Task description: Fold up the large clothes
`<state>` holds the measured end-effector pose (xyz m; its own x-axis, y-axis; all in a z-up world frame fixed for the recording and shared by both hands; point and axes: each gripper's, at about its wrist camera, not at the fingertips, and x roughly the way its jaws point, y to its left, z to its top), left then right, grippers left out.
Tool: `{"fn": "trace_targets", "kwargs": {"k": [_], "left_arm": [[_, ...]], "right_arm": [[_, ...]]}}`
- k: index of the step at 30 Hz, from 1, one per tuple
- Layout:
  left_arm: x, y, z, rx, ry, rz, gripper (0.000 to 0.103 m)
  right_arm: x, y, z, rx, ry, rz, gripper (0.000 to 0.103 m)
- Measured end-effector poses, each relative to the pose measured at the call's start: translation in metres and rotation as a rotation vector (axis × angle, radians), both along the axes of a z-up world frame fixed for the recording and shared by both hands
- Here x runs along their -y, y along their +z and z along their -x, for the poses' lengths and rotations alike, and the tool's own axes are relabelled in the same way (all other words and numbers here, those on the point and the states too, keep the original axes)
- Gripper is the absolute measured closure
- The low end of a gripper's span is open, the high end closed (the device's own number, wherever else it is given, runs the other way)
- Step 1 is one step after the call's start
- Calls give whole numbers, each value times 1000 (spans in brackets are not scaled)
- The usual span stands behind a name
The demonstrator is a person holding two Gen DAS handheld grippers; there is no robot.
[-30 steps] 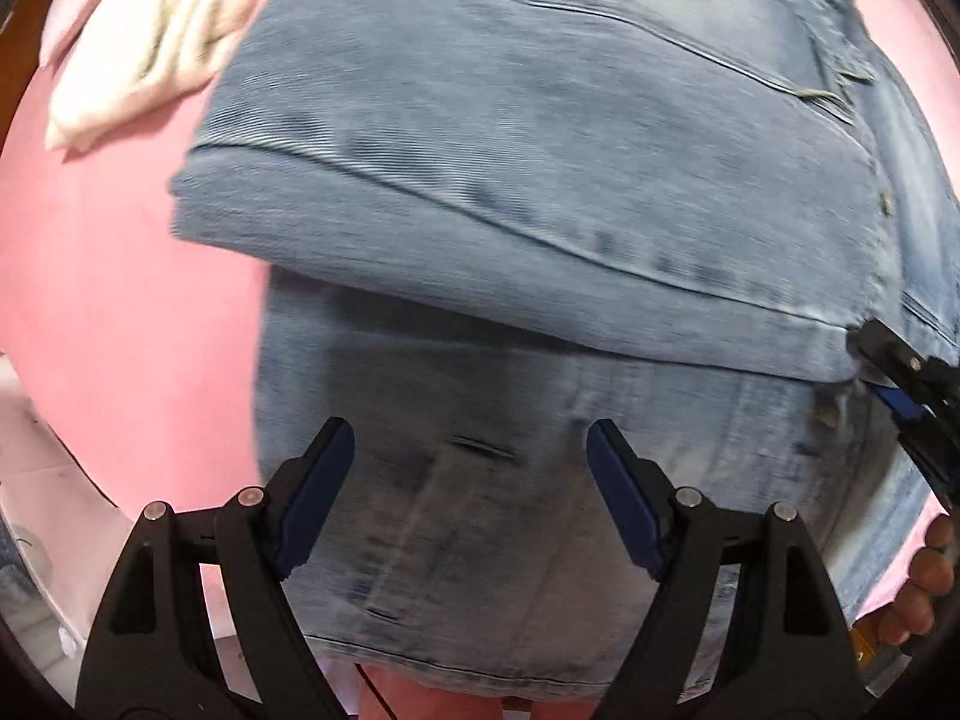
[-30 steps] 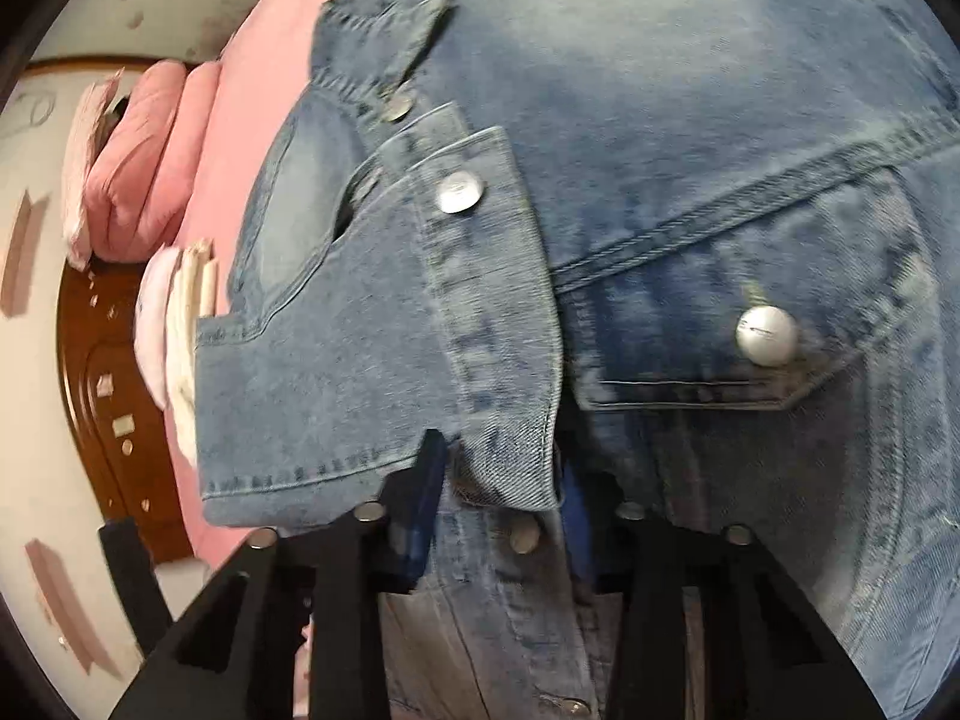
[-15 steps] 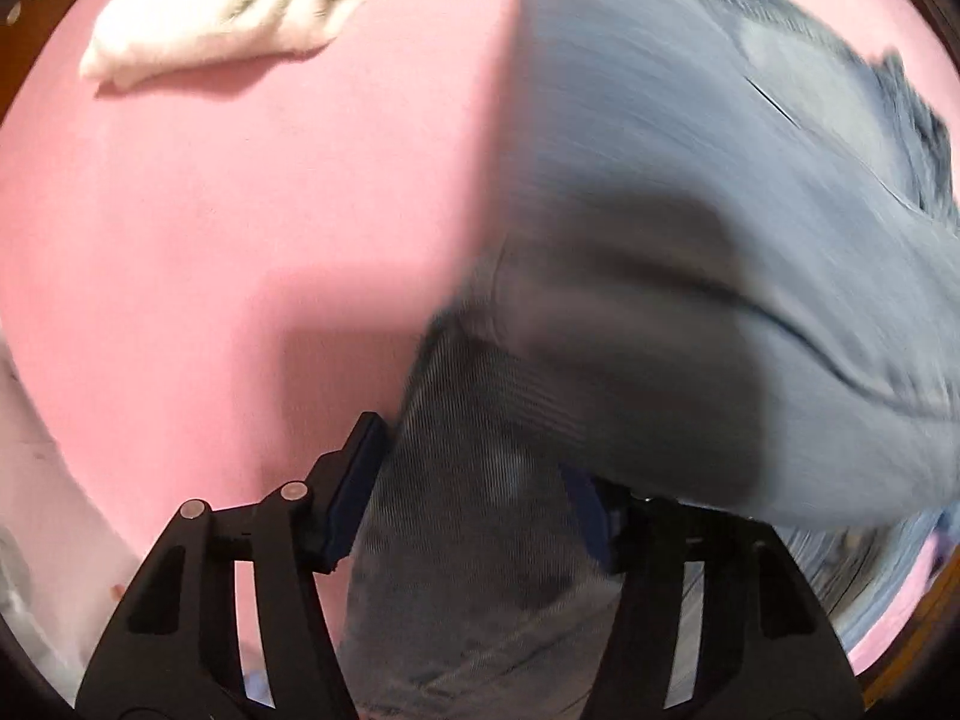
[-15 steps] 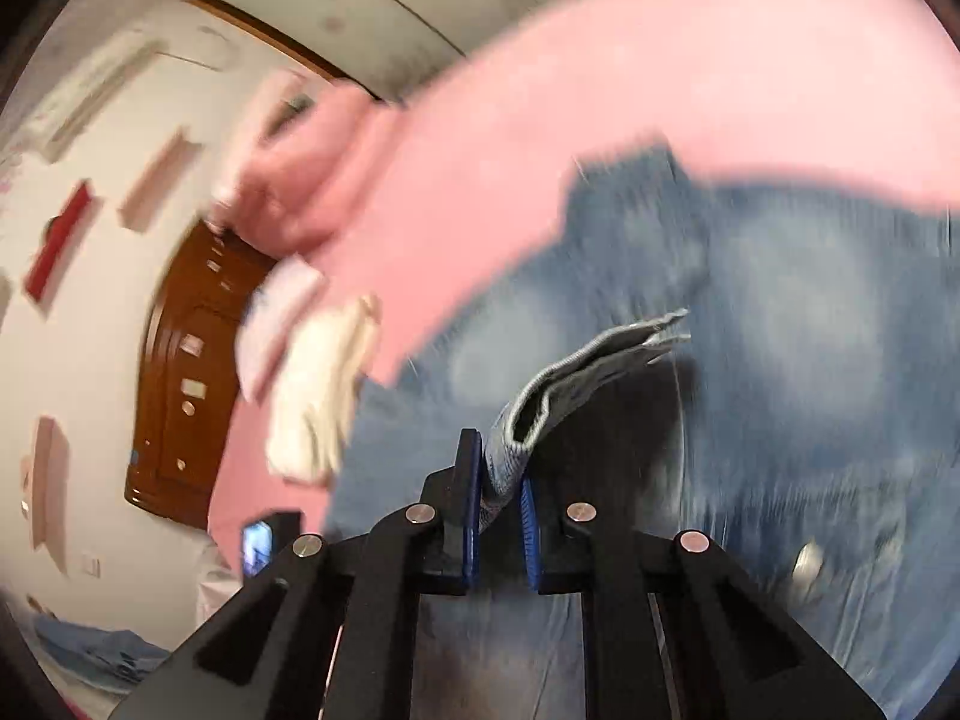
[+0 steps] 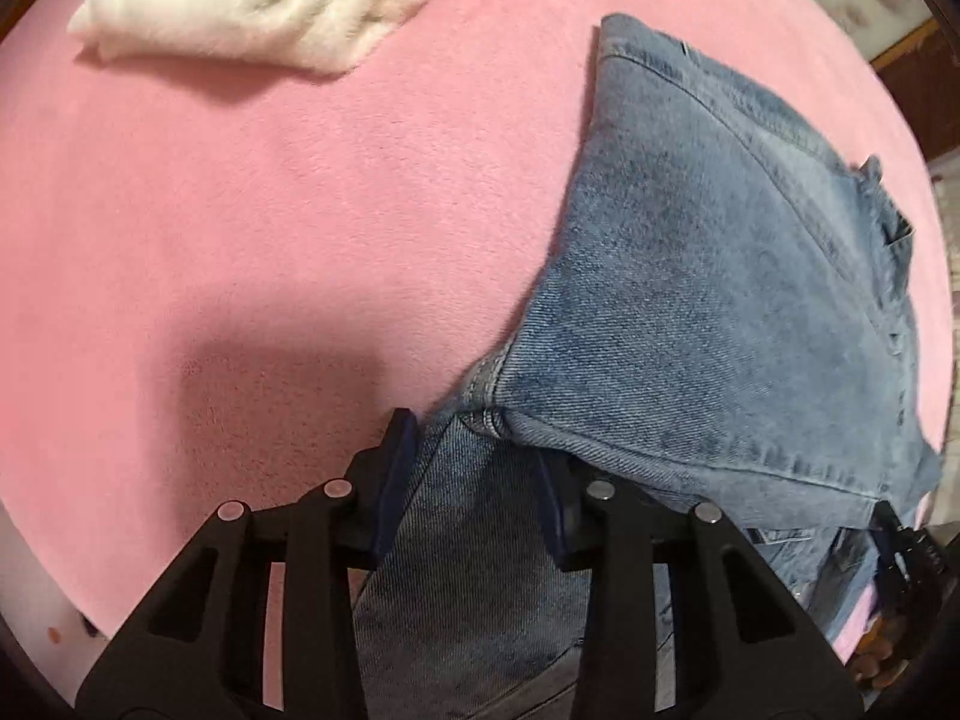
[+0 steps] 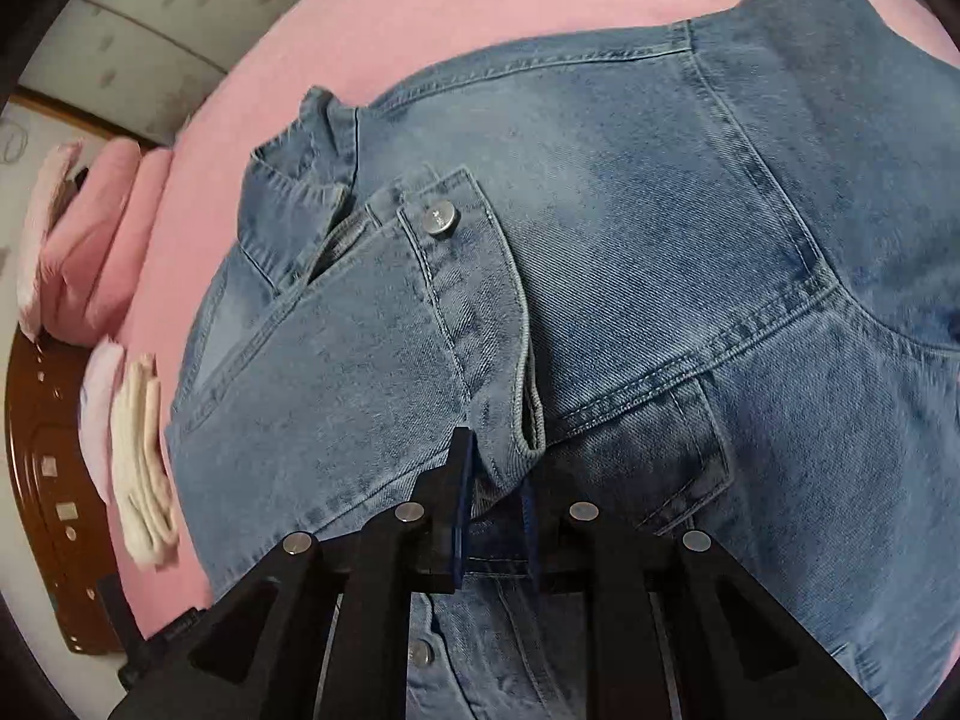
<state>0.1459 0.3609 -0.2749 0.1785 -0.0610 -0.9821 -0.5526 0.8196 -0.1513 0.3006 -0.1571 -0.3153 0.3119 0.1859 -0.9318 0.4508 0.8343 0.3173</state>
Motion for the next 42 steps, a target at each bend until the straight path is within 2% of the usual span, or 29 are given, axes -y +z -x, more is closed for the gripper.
{"fn": "trace_targets", "kwargs": {"k": [2, 6, 8, 10, 11, 12, 13, 14, 15, 16, 17, 18, 19, 20, 21, 23, 25, 26, 27, 30, 31, 32, 35, 37, 38, 39, 40, 41, 42], "left_arm": [[-7, 3, 6, -4, 5, 1, 69], [-18, 13, 24, -12, 21, -21, 69], [-21, 28, 33, -5, 21, -32, 69], [-20, 45, 39, -10, 7, -76, 70], [-19, 58, 46, -13, -12, -124, 72], [-17, 65, 47, -11, -23, -152, 73], [-16, 74, 50, 0, -38, -182, 78], [-16, 85, 56, 20, -53, -193, 83], [-11, 93, 57, 44, -68, -180, 85], [-8, 99, 64, 68, -86, -153, 87], [-2, 105, 67, 90, -112, -91, 87], [4, 107, 68, 95, -122, -40, 87], [17, 106, 57, 98, -124, 7, 87], [23, 103, 55, 104, -110, 95, 87], [40, 104, 52, 102, -100, 140, 87], [56, 96, 38, 88, -75, 232, 89], [83, 76, 27, 66, -79, 246, 94], [85, 70, 25, 33, -95, 225, 94], [94, 52, 21, 11, -107, 204, 94], [79, 32, 20, -33, -114, 97, 95], [69, 32, 22, -31, -102, 78, 102], [53, 31, 29, -24, -76, 72, 102], [13, 23, 49, 15, 16, 195, 102], [2, 25, 56, 16, 52, 231, 102], [2, 29, 59, 7, 62, 216, 102], [5, 35, 62, -7, 68, 182, 102], [10, 38, 61, -14, 68, 153, 102], [19, 48, 63, -8, 55, 118, 102], [28, 56, 61, 10, 37, 122, 102]], "right_arm": [[-3, 3, 3, 7, 19, 28, 85], [-5, 8, 10, -15, 14, 15, 85], [0, 4, 28, -42, 23, 70, 82], [-9, 22, 35, -14, 43, 240, 61], [-18, 36, 38, 27, 53, 358, 59], [-31, 53, 41, 91, 76, 503, 51], [-41, 64, 44, 140, 104, 574, 43], [-49, 73, 44, 186, 135, 603, 43], [-55, 78, 45, 219, 172, 565, 43], [-63, 77, 40, 237, 225, 455, 44], [-69, 73, 36, 237, 275, 321, 46], [-76, 64, 31, 227, 317, 150, 60], [-85, 52, 29, 201, 335, -16, 84], [-94, 39, 26, 172, 337, -140, 93], [-105, 23, 27, 131, 327, -256, 101], [-128, -10, 31, 46, 305, -440, 102], [-143, -29, 35, 18, 325, -493, 102], [-149, -35, 35, 26, 352, -495, 102], [-152, -38, 35, 35, 381, -473, 102], [-136, -49, 25, 13, 432, -306, 102], [-115, -50, 23, 16, 418, -276, 102], [-95, -50, 23, 35, 390, -293, 102], [-4, -42, 36, 89, 205, -156, 103], [37, -32, 50, 125, 144, -155, 103], [41, -23, 52, 131, 160, -133, 103], [36, -12, 52, 131, 178, -38, 103], [26, 0, 51, 128, 180, 126, 102], [21, 9, 51, 164, 186, 162, 102], [14, 15, 48, 230, 192, 61, 102]]}}
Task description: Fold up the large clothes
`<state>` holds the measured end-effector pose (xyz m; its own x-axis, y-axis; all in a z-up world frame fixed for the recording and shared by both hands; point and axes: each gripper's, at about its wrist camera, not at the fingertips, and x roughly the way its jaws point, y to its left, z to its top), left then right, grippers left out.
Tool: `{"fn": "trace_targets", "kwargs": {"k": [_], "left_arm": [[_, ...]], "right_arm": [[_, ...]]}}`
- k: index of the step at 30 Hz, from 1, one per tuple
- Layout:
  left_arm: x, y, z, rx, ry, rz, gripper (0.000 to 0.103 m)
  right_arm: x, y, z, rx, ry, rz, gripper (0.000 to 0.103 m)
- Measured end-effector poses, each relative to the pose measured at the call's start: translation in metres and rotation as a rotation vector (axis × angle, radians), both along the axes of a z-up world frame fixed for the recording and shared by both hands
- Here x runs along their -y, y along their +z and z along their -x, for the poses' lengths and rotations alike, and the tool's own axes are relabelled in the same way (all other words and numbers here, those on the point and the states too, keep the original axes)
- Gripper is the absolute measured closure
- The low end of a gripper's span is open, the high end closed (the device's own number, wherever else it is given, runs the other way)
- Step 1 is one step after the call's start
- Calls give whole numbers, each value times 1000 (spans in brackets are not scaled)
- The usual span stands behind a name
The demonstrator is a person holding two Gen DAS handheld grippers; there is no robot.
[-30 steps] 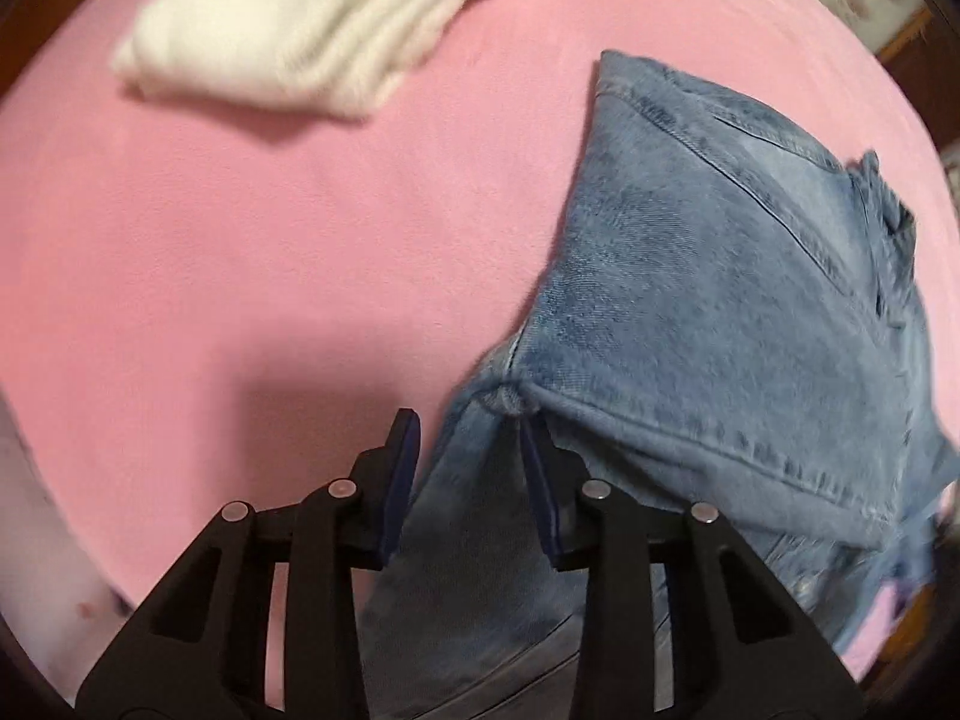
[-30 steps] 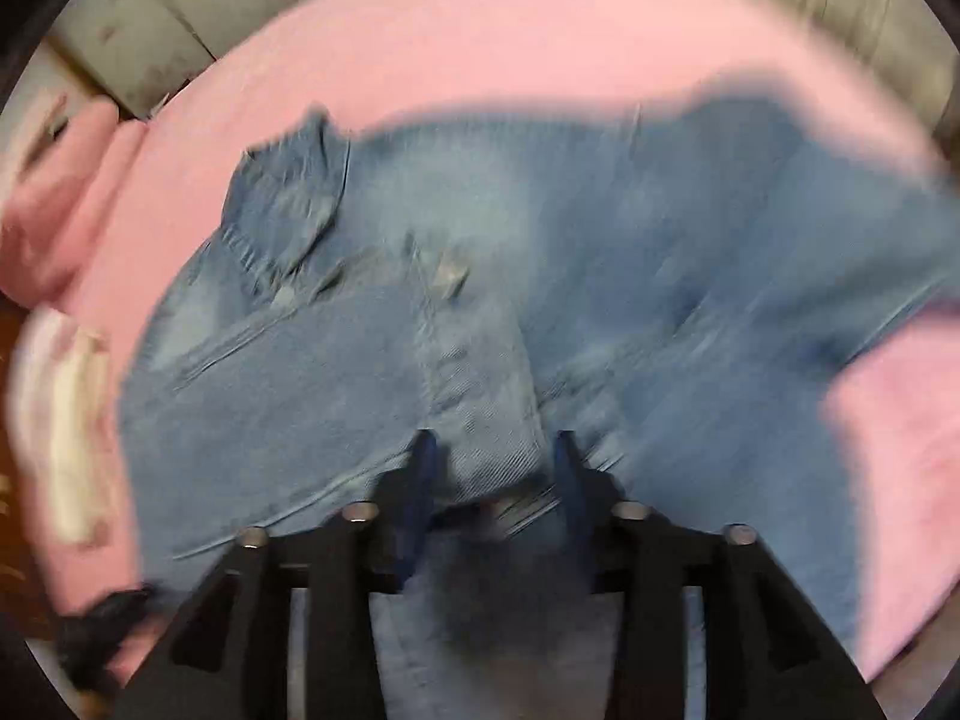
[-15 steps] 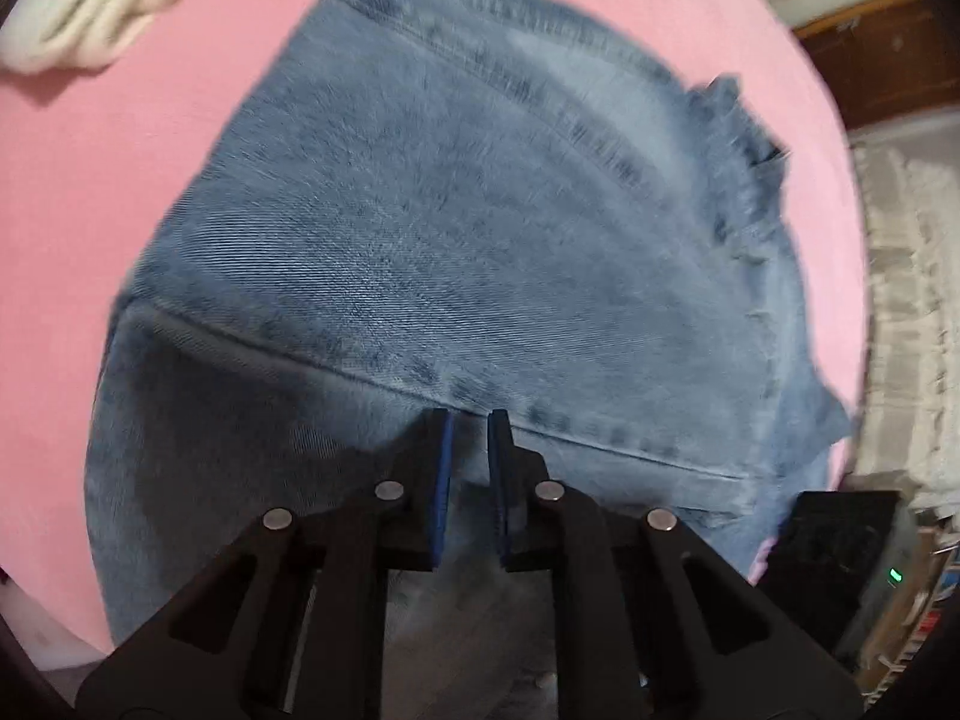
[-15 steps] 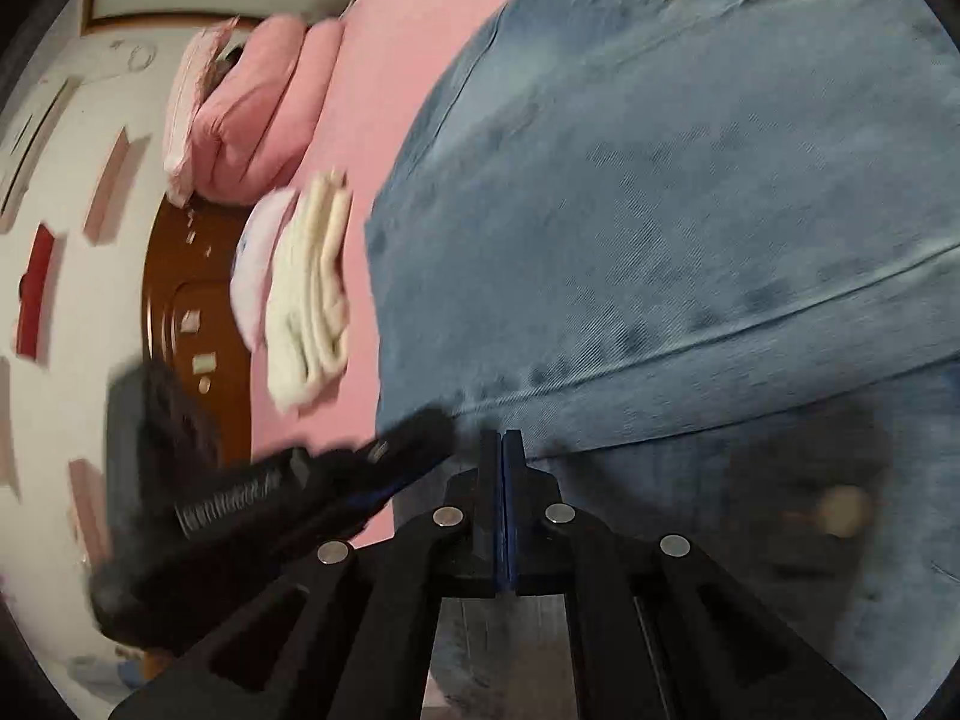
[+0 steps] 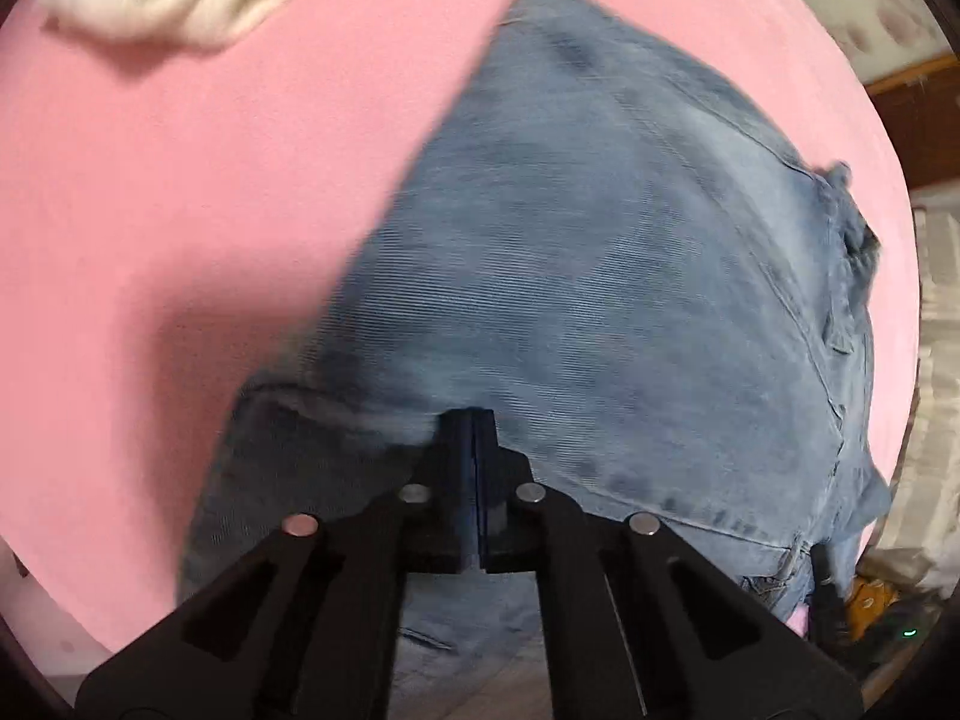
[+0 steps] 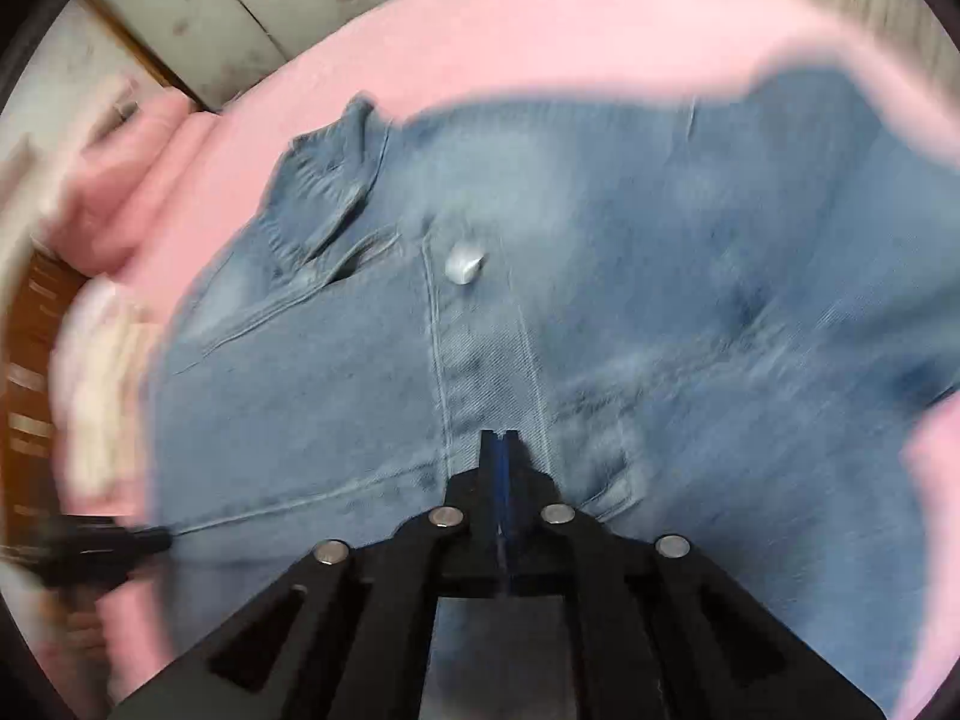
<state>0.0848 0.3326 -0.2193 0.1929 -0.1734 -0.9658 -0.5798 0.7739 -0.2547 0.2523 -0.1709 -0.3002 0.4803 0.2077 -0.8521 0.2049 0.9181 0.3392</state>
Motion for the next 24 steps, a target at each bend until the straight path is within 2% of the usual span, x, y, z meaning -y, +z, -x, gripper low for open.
{"fn": "trace_targets", "kwargs": {"k": [1, 3, 6, 7, 8, 9, 11, 12, 13, 14, 16, 17, 18, 20, 21, 22, 24], "left_arm": [[12, 4, -4, 24, -24, 30, 102], [30, 13, -9, 54, -68, 101, 102], [50, 15, -20, 79, -120, 105, 102], [52, 12, -24, 75, -129, 90, 102], [54, 6, -32, 73, -130, 84, 102], [48, -7, -52, 76, -128, 75, 102], [25, -7, -56, 81, -118, -13, 102], [6, -15, -68, 87, -125, -56, 102], [-10, -10, -67, 99, -131, -143, 102], [-22, -8, -68, 101, -130, -196, 102], [-57, -7, -63, 92, -113, -280, 102], [-69, -6, -61, 93, -103, -297, 102], [-80, -4, -58, 91, -95, -302, 102], [-94, 7, -51, 117, -62, -272, 102], [-94, 12, -49, 136, -66, -261, 102], [-93, 21, -46, 175, -89, -228, 102], [-79, 33, -46, 257, -154, -117, 102]], "right_arm": [[-9, 1, -4, 20, 9, -133, 102], [-43, -15, -19, -26, 82, -390, 102], [-98, -42, -36, -94, 199, -577, 102], [-110, -49, -42, -121, 224, -588, 102], [-119, -56, -47, -144, 245, -578, 102], [-123, -60, -53, -155, 270, -528, 102], [-117, -59, -58, -124, 315, -384, 102], [-102, -58, -61, -88, 316, -372, 103], [-79, -55, -64, -57, 276, -348, 103], [-49, -53, -66, -33, 210, -329, 103], [8, -51, -66, -12, 79, -308, 103], [27, -46, -65, -3, 13, -224, 103], [48, -38, -65, 21, -46, -120, 103], [65, -23, -65, 37, -70, -97, 103], [62, -14, -65, 34, -102, -25, 103], [49, -5, -67, 64, -85, -8, 102], [2, 8, -77, 126, 29, -119, 102]]}}
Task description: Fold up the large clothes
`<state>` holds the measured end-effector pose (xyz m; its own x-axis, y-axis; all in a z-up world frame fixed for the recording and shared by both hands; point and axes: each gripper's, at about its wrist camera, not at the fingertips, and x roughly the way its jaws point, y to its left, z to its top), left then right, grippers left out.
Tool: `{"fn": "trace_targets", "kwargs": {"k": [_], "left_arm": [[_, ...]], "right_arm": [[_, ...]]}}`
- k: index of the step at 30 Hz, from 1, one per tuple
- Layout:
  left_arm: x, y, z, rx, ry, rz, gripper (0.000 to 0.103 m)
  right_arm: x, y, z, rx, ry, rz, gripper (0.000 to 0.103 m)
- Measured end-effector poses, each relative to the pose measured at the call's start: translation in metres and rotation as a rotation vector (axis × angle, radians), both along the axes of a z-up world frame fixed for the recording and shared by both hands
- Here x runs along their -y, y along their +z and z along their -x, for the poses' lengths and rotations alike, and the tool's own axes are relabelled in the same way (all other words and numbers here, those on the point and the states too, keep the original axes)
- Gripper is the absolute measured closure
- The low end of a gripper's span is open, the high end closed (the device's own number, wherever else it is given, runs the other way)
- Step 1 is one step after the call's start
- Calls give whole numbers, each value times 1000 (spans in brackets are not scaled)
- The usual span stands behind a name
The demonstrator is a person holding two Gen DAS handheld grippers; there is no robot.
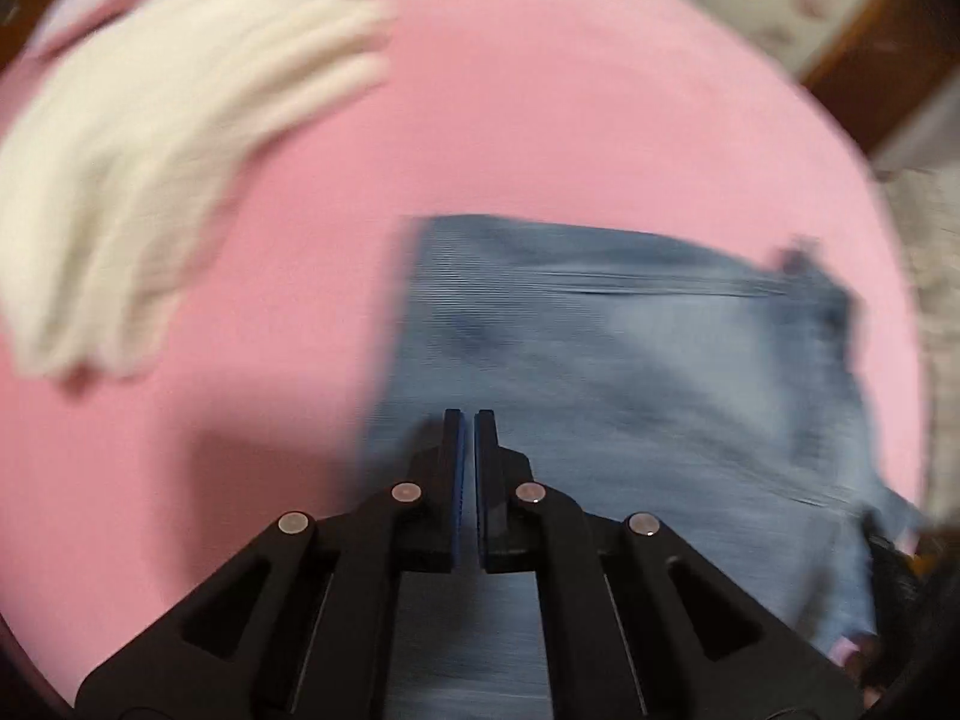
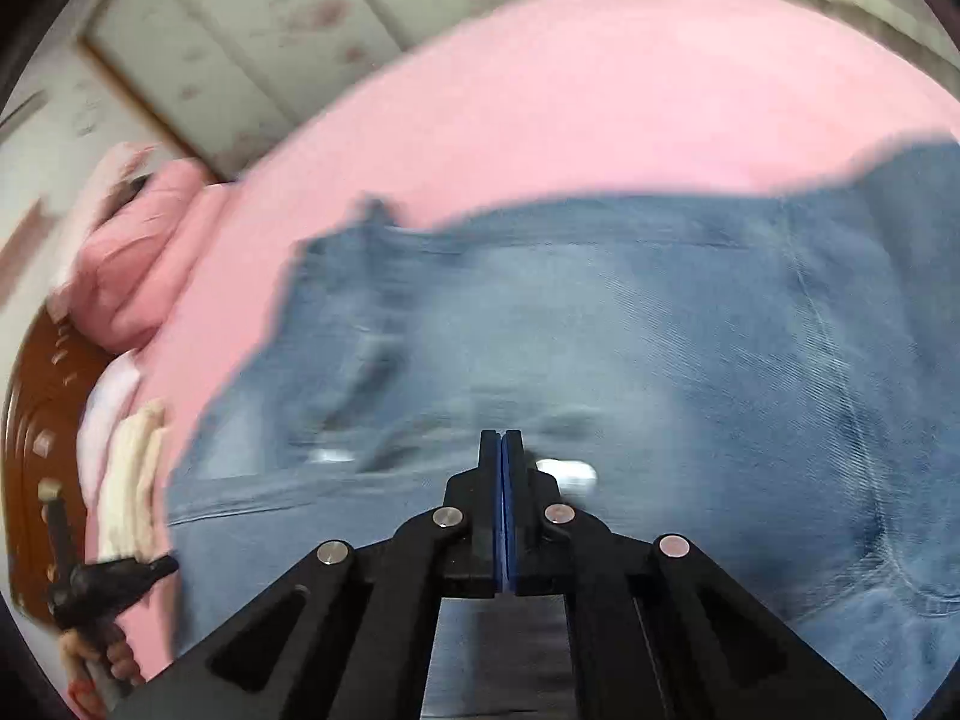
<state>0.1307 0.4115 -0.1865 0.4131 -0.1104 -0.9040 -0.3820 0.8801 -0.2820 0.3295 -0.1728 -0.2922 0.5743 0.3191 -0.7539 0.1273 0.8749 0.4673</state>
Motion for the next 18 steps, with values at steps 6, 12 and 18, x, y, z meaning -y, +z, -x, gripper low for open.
{"fn": "trace_targets", "kwargs": {"k": [6, 12, 18], "left_arm": [[47, -16, -30, -2, -104, 217, 102], [21, -47, -83, 19, -25, 31, 102], [-56, -41, -70, 13, 66, -10, 102]], "right_arm": [[-127, -32, -33, -90, 315, -351, 102], [-70, -71, -54, -148, 204, -260, 103], [55, -45, -37, -96, -88, -8, 103]]}}
